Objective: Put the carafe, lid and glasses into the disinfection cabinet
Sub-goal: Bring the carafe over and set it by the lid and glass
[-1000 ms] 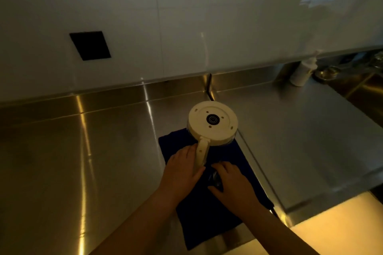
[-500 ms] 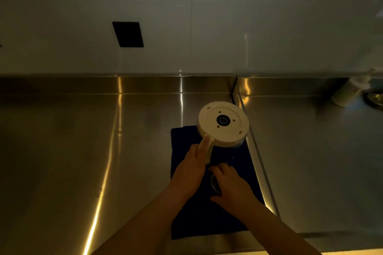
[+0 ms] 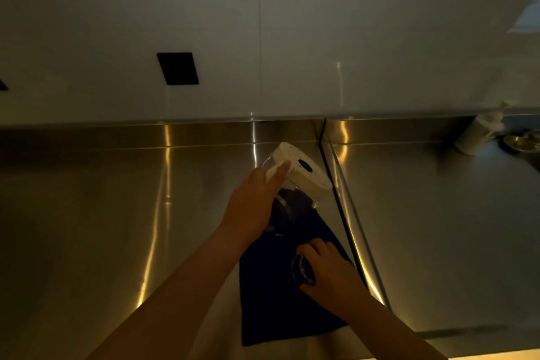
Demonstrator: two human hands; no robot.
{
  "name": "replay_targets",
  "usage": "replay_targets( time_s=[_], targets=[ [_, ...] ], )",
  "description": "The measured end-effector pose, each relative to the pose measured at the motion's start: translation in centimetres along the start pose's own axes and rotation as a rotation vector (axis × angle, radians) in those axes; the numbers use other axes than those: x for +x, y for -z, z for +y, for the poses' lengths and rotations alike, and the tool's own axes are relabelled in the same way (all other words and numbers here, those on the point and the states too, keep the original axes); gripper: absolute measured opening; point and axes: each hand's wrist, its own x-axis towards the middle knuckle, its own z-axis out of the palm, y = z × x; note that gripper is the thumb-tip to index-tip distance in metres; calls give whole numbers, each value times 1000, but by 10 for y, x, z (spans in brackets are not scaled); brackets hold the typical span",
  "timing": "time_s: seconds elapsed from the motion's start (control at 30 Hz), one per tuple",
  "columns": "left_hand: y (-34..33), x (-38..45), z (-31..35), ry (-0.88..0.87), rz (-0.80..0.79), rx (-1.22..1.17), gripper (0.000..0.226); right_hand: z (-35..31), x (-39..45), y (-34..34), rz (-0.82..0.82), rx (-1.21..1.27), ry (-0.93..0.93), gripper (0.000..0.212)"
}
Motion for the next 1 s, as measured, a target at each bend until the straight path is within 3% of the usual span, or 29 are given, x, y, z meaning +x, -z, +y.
replay_targets(
  time_s=[0.1, 0.23, 0.37, 0.5, 0.77, 1.0],
  targets=[
    [17, 7, -6, -164, 108, 174, 86, -2, 1, 3, 8, 34, -22, 59],
    [18, 4, -15, -268, 84, 249, 76, -5, 5, 4, 18, 57, -21, 59],
    [8, 2, -22, -286, -37, 324, 66, -5, 5, 0, 8, 38, -28, 57],
    [-4, -5, -13, -443, -49, 359, 75, -2, 3, -4, -11, 18, -34, 61],
    [-7, -2, -12, -457, -63, 341, 75, -5, 6, -5, -15, -32, -3, 63],
    [-8, -8, -15, -486, -112, 341, 77, -13, 16, -2, -70, -170, 167, 68]
  ],
)
